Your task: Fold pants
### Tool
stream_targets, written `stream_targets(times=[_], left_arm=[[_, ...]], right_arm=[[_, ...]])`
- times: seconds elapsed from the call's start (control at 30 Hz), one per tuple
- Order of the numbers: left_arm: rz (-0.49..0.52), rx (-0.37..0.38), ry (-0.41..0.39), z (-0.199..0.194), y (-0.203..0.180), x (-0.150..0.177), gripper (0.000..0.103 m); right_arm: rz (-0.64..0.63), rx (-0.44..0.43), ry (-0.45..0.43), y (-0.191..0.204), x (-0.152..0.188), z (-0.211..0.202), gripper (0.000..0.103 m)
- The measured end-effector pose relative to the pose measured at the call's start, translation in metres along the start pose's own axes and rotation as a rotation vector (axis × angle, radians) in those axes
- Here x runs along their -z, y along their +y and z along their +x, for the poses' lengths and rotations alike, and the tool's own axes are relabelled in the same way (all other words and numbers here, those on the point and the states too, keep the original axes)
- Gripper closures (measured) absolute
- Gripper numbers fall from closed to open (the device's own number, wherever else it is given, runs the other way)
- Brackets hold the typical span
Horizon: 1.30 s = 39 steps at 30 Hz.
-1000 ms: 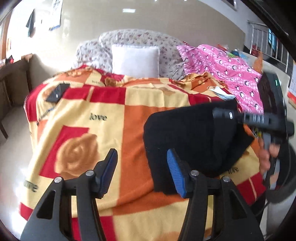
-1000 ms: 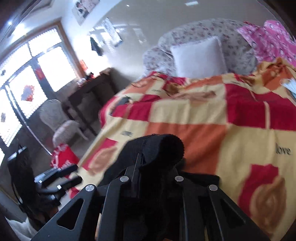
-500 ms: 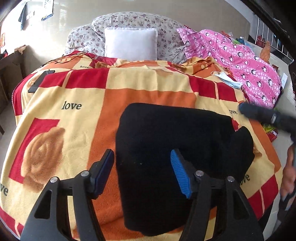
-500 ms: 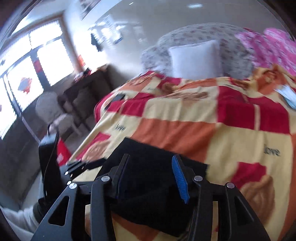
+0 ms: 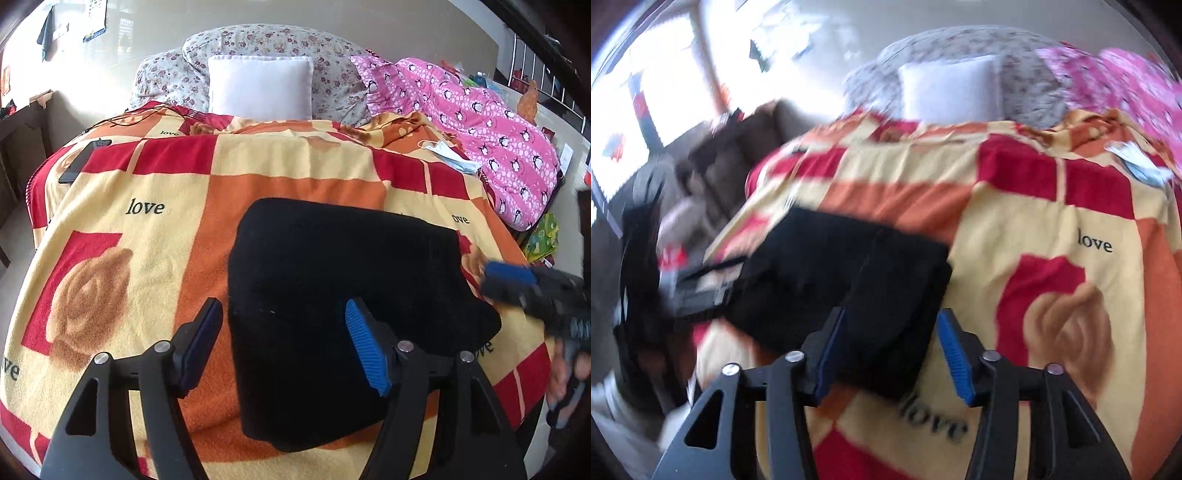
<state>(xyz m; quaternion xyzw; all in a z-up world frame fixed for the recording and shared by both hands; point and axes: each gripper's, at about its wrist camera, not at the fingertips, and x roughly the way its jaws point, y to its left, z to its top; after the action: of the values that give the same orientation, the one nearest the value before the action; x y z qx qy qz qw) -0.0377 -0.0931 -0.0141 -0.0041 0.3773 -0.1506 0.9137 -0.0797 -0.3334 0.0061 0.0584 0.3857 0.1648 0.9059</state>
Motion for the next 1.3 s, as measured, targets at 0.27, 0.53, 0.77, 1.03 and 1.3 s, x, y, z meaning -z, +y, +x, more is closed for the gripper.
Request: stream_targets(times=[0.27,0.53,0.77,1.03,1.3], left_arm=[[-0.012,-0.038,0.005,0.009,-0.001,-0.004,0.034],[-0.038,-0.053,0.009,0.028,-0.008,-0.011,0.027],[-0.038,-0.058,0.012,0.024,-0.008,-0.01,0.025],[-0.028,-0.08,0.014,0.019,-0.012,-0.009,0.025],[-0.02,-0.08,0.014,0.019,-0.014,-0.006,0.024]], right_arm=[[0.012,0.012,-0.003,0.0,-0.023,0.049,0.09],[-0.108,0.177,0.031,0.005,-0.042,0.076,0.094],[-0.02,0.098,-0.012,0.001,-0.039,0.039,0.08],[-0.169,0.017,0.009,0.057,-0.026,0.021,0.072],[-0.166,0.037,0.065,0.051,0.016,0.028,0.072]])
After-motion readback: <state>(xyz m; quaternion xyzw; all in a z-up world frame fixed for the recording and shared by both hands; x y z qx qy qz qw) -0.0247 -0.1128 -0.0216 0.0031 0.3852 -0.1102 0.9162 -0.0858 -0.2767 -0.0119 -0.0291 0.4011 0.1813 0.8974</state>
